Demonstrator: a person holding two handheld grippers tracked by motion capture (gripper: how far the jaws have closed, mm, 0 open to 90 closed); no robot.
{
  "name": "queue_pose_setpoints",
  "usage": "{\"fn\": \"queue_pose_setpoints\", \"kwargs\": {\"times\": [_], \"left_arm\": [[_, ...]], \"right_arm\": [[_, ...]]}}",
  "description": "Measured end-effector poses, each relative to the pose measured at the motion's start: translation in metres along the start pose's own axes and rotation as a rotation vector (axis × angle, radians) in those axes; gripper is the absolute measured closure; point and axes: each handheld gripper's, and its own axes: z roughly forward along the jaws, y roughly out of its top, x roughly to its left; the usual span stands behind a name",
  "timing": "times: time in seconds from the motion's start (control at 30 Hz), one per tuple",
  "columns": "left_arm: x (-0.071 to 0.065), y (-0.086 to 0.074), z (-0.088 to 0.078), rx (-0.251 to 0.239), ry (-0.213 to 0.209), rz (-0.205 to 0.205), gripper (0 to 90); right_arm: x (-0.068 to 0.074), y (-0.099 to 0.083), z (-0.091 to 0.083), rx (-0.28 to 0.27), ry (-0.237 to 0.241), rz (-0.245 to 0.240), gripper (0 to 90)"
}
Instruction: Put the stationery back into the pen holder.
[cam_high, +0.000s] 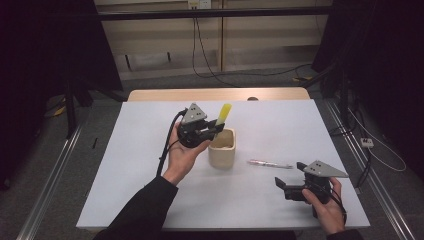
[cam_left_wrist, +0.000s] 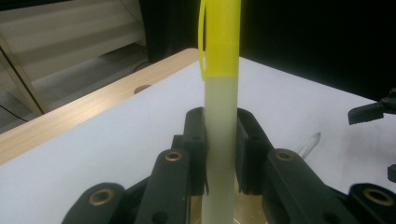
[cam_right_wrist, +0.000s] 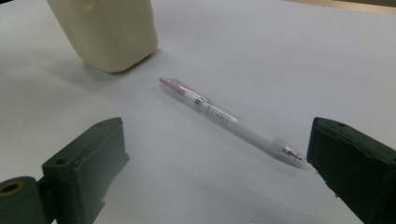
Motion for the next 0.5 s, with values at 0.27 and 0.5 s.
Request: {"fn": "queue_pose_setpoints", "kwargs": {"times": [0.27, 0.5], "left_arm": [[-0.002, -0.007, 0.011, 0.018, -0.010, 0.004, 77.4], [-0.006, -0.014, 0.017, 0.045, -0.015, 0.017, 77.3]], "right_arm": [[0.001, 0.000, 0.000, 0.001, -0.002, -0.003, 4.7], [0.001, 0.000, 0.000, 0.005, -0.001, -0.004, 4.7]]}}
